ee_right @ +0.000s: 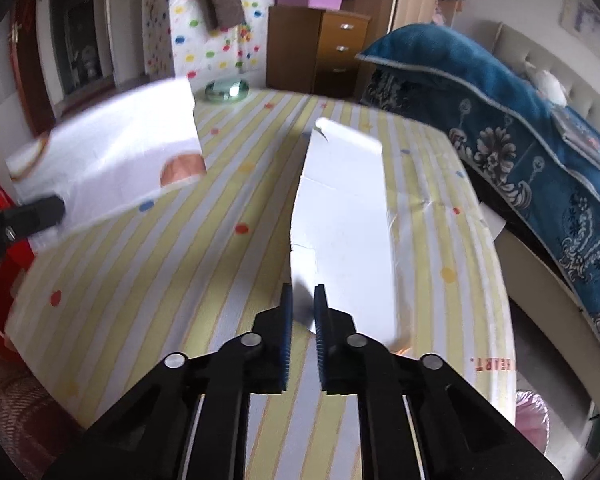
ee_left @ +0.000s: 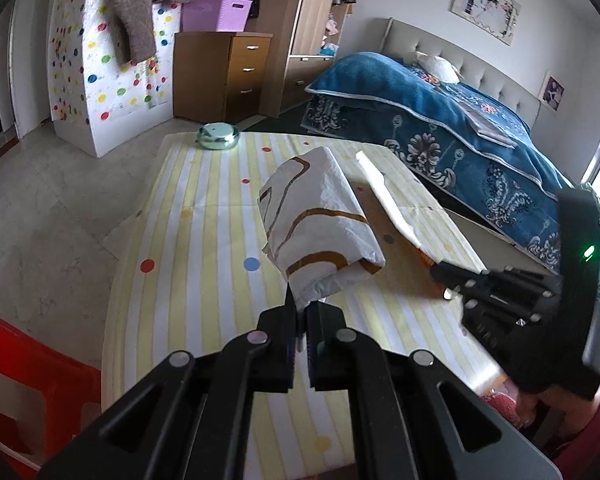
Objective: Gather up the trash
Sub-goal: 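Grasp the white cardboard strip with the right tool while the left tool holds the bag, then carry the bag and cardboard strip toward the pink-lined bin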
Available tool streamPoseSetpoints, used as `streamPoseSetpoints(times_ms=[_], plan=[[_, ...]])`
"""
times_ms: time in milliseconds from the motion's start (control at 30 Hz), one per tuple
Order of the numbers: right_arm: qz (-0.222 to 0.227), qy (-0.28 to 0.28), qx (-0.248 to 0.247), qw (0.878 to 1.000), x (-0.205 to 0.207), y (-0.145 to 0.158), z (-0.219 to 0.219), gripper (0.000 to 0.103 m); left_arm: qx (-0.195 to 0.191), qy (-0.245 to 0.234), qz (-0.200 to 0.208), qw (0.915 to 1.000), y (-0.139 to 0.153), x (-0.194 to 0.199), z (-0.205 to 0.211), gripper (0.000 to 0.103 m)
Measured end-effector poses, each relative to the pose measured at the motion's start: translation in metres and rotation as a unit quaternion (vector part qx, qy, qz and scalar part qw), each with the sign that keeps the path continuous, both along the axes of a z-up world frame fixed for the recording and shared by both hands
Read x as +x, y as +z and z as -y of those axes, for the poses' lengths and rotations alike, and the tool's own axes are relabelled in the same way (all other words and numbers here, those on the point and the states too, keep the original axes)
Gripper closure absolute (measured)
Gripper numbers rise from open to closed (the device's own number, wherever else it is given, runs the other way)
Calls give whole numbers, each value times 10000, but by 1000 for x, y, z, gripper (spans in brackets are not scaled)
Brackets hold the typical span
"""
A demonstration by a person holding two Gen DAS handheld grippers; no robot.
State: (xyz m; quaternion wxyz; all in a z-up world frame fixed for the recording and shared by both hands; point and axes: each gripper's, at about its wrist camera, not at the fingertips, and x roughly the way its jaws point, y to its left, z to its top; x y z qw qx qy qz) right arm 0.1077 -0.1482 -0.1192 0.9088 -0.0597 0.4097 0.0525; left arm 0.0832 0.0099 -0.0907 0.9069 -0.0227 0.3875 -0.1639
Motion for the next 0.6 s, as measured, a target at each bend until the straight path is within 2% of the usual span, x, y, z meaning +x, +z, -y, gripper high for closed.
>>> streamPoseSetpoints(times_ms=[100,367,600], plan=[[234,-139,198,9994,-11,17,13,103,21,-115,106,9999,8,-9,9,101],[463,-421,741,9953,-52,57,53,103,24,-508,324,9982,27,-35,41,101],[633,-694,895,9915,-92,72,87,103,100,-1064,465,9932,34,-64,92,101]])
